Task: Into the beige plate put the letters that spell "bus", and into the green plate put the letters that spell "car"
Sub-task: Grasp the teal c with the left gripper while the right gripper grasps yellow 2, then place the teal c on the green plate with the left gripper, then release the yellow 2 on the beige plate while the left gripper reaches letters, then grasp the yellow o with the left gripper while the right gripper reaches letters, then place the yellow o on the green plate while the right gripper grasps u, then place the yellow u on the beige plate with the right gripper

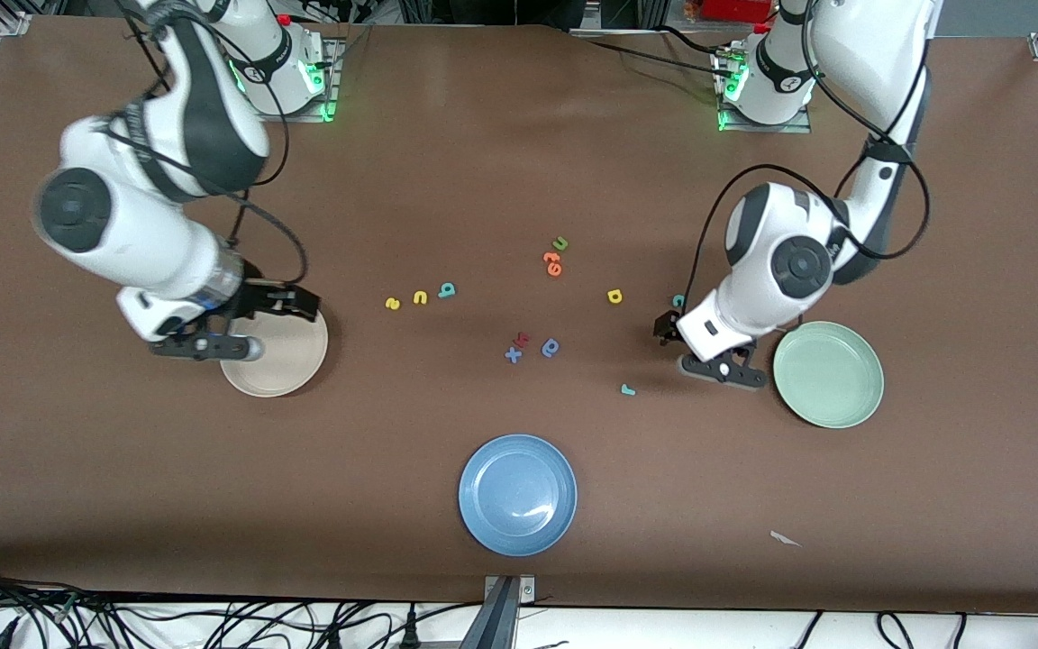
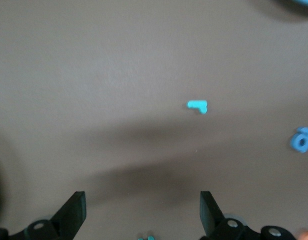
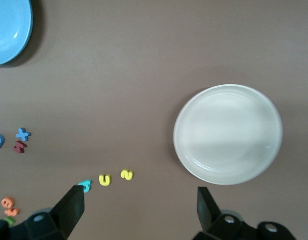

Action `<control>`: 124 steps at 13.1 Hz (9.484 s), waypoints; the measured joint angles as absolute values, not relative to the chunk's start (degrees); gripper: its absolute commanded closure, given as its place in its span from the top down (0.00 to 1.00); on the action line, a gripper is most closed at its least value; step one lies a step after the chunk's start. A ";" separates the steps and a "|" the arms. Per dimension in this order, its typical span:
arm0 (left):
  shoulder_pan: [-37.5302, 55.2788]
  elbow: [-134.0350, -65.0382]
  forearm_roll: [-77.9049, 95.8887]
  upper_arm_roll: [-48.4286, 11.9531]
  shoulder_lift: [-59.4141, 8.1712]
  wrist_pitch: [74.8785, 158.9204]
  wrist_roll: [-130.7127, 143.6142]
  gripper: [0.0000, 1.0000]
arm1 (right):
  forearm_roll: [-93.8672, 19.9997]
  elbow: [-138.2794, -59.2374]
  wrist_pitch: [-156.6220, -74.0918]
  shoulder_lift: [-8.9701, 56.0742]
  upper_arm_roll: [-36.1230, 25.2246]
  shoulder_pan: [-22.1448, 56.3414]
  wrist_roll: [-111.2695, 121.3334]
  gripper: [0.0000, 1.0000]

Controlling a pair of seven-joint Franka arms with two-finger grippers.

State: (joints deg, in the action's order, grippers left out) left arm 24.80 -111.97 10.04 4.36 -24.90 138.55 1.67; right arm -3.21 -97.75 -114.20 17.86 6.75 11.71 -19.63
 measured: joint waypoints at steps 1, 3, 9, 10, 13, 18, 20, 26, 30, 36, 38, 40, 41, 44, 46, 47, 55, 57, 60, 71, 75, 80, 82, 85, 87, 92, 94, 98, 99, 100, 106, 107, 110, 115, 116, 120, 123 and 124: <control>25.66 -115.98 9.07 4.36 -24.11 142.48 1.78 1.00 | -1.98 -100.08 -116.81 17.91 8.07 11.76 -21.01 1.00; 26.98 -120.97 7.22 4.35 -23.36 145.70 1.92 0.98 | -0.36 -103.79 -120.82 18.06 10.01 11.78 -23.46 1.00; 29.09 -125.38 -1.01 4.35 -22.85 146.23 7.70 0.92 | 7.55 -114.78 -136.98 20.49 15.15 11.80 -34.65 1.00; 29.51 -125.89 -2.53 4.33 -22.87 146.23 9.53 0.90 | 9.21 -116.34 -139.50 21.14 15.78 11.83 -36.69 1.00; 30.35 -126.76 -3.86 4.32 -23.04 146.25 12.09 0.80 | 12.07 -119.20 -144.16 22.53 16.26 11.83 -38.74 1.00; 30.38 -127.49 -3.86 4.35 -24.83 146.50 12.33 0.69 | 12.27 -126.34 -158.29 25.26 16.26 11.80 -38.75 1.00; 30.41 -127.47 -3.86 4.28 -25.03 146.89 12.41 0.53 | 12.51 -127.58 -159.48 25.88 16.26 11.78 -38.75 1.00; 30.49 -127.43 -3.86 4.22 -24.99 147.06 12.89 0.28 | 16.98 -128.22 -159.48 26.36 15.85 11.59 -38.79 1.00; 30.50 -127.42 -3.86 4.25 -24.94 146.99 12.91 0.24 | 19.36 -128.32 -159.52 27.92 14.57 11.47 -38.83 0.99; 29.61 -126.72 -3.86 4.45 -25.25 147.00 12.92 0.17 | 20.06 -128.28 -160.49 28.05 14.55 11.49 -38.84 0.64; 27.93 -125.30 -3.86 4.59 -25.62 146.99 12.61 0.16 | 20.08 -128.20 -160.83 28.04 14.67 11.51 -39.08 0.57; 26.22 -122.63 -3.86 4.61 -25.93 144.49 12.14 0.15 | 20.46 -128.20 -161.50 28.09 14.68 11.53 -39.20 0.50; 25.56 -120.19 -3.86 4.60 -26.09 141.27 11.95 0.15 | 20.58 -128.20 -161.84 28.10 14.71 11.56 -39.36 0.49; 21.95 -110.55 -3.85 4.75 -26.62 129.66 4.90 0.15 | 20.94 -128.19 -162.08 28.11 14.74 11.62 -40.39 0.40; 16.58 -106.74 -3.83 4.95 -26.94 126.73 -6.04 0.17 | 21.94 -128.20 -162.26 28.11 14.81 11.93 -42.89 0.24; 13.57 -106.23 -3.83 5.06 -27.15 126.58 -12.85 0.20 | 22.33 -128.19 -162.27 28.11 14.81 12.07 -43.67 0.17; 6.83 -98.79 1.68 4.13 -35.21 128.17 -33.83 1.00 | 22.82 -127.66 -160.84 26.69 14.79 12.11 -43.99 0.00; 9.64 -97.93 9.26 3.58 -35.21 127.92 -25.95 1.00 | 22.90 -126.80 -154.77 23.28 14.66 11.07 -41.27 0.00; 17.64 -97.96 11.52 2.73 -35.29 127.57 -5.56 1.00 | 22.90 -126.61 -149.16 18.17 14.64 8.64 -36.03 0.00; 36.25 -118.01 11.53 1.71 -30.43 145.50 26.30 0.85 | 22.91 -126.75 -148.79 17.34 14.29 -2.04 -15.75 1.00; 37.95 -120.11 11.53 1.79 -28.29 146.04 29.99 0.68 | 22.74 -126.76 -148.80 17.34 14.62 -2.00 -15.93 1.00; 38.01 -120.16 11.11 2.44 -28.34 146.25 30.58 0.63 | 20.48 -126.29 -148.90 19.16 21.47 -1.00 -33.00 1.00; 38.03 -119.89 8.95 2.47 -28.68 146.31 33.12 0.58 | 20.47 -124.74 -148.99 21.23 22.91 3.31 -42.14 1.00; 38.20 -119.17 5.86 2.47 -29.72 146.37 37.25 0.46 | 20.48 -121.57 -149.00 24.35 23.03 9.35 -50.88 1.00; 38.30 -118.86 5.65 2.42 -29.79 146.40 37.85 0.37 | 20.71 -119.92 -149.00 26.67 23.01 11.54 -53.17 0.99; 38.36 -118.60 5.64 2.40 -29.80 146.40 38.03 0.23 | 26.76 -119.23 -149.39 31.08 22.29 11.95 -55.78 0.97; 38.36 -118.60 5.64 2.40 -29.80 146.40 38.04 0.20 | 27.37 -119.22 -149.40 31.36 21.93 11.81 -55.93 0.92; 37.83 -115.90 5.13 3.54 -29.91 143.28 37.89 0.19 | 28.16 -119.22 -149.39 31.70 21.85 11.78 -55.94 0.83; 37.07 -113.72 3.69 4.10 -29.90 140.15 37.63 0.19 | 28.56 -119.22 -149.42 32.06 21.85 11.78 -56.01 0.81; 35.58 -111.08 2.30 4.43 -29.89 136.68 36.52 0.19 | 28.81 -119.21 -149.62 32.32 21.86 11.78 -56.02 0.77; 21.38 -105.48 1.74 4.94 -29.88 131.73 12.76 0.19 | 29.63 -119.20 -150.10 32.64 21.91 11.79 -56.07 0.52; 19.02 -105.15 1.73 5.01 -29.89 131.73 7.26 0.19 | 29.63 -119.20 -150.11 32.63 21.91 11.79 -56.07 0.46; 11.18 -104.33 1.67 5.16 -29.96 131.68 -8.34 0.20 | 29.64 -119.18 -150.17 32.59 21.96 11.81 -56.08 0.23; 5.04 -100.70 -8.39 4.68 -33.94 131.72 -19.63 1.00 | 29.65 -119.18 -150.17 32.52 21.97 11.81 -56.08 0.05; 5.30 -99.06 -8.40 4.05 -34.91 131.72 -19.11 1.00 | 29.70 -119.16 -150.17 32.48 21.97 11.80 -56.05 0.05; 7.90 -93.91 7.80 1.90 -36.55 131.66 -9.66 1.00 | 30.55 -118.89 -146.52 29.29 21.64 8.73 -50.56 0.05; 14.33 -91.41 9.07 1.37 -39.18 131.52 8.25 1.00 | 30.58 -119.08 -139.60 23.19 21.87 2.65 -37.11 0.05; 16.71 -90.16 9.08 1.35 -40.58 131.55 14.82 1.00 | 30.58 -119.36 -138.86 21.75 21.91 0.36 -32.17 0.07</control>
